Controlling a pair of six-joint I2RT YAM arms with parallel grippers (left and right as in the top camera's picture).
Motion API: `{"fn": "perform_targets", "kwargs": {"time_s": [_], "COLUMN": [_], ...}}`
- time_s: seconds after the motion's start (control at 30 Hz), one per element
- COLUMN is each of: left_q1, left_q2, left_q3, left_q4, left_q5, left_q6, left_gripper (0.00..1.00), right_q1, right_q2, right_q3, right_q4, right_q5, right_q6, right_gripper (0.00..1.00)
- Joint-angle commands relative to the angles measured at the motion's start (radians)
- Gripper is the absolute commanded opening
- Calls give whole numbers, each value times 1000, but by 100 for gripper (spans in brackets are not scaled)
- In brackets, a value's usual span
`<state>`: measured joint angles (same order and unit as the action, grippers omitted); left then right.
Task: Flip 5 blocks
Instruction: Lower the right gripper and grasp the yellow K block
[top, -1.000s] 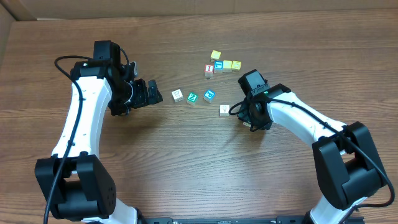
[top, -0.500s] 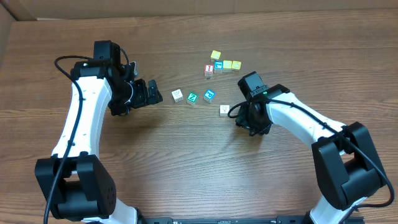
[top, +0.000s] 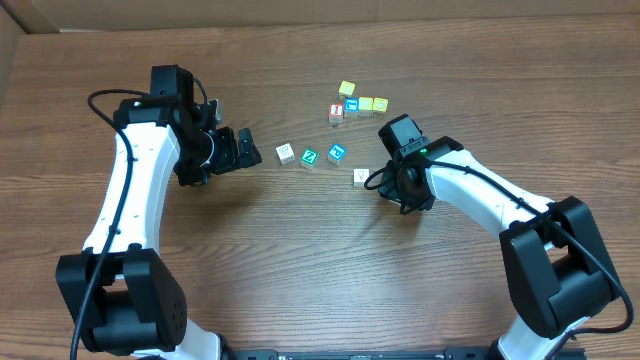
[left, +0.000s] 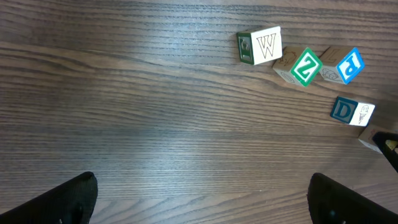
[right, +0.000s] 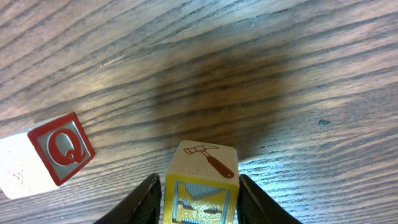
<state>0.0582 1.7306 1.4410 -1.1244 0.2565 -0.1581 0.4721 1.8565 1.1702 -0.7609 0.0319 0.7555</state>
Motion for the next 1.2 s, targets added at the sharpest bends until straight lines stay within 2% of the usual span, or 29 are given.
{"fn": "perform_targets", "kwargs": {"time_s": [0.0,0.23,0.4,0.7,1.0,1.17], "left_q1": [-13,-13,-13,-13,-13,-13], "left_q2": [10,10,10,10,10,10], "left_q3": [19,19,19,19,19,19], "left_q4": [4,4,4,4,4,4], "left_q5": [-5,-5,-5,-5,-5,-5], "left_q6": [1,1,1,1,1,1], "left_gripper": [100,100,100,100,100,100], "right_q1": [2,2,14,124,257,293], "right_q2": [3,-1,-11,-11,-11,-10], "right_q3": [-4,20,87,92,92,92], "right_q4": [8,-31,-117,-124,-116,-81], "right_q5": [24,20,-4,-117,-111,-33], "right_q6": [0,-56,-57,-56,-15,16], "right_gripper": [40,32,31,32,32,32]}}
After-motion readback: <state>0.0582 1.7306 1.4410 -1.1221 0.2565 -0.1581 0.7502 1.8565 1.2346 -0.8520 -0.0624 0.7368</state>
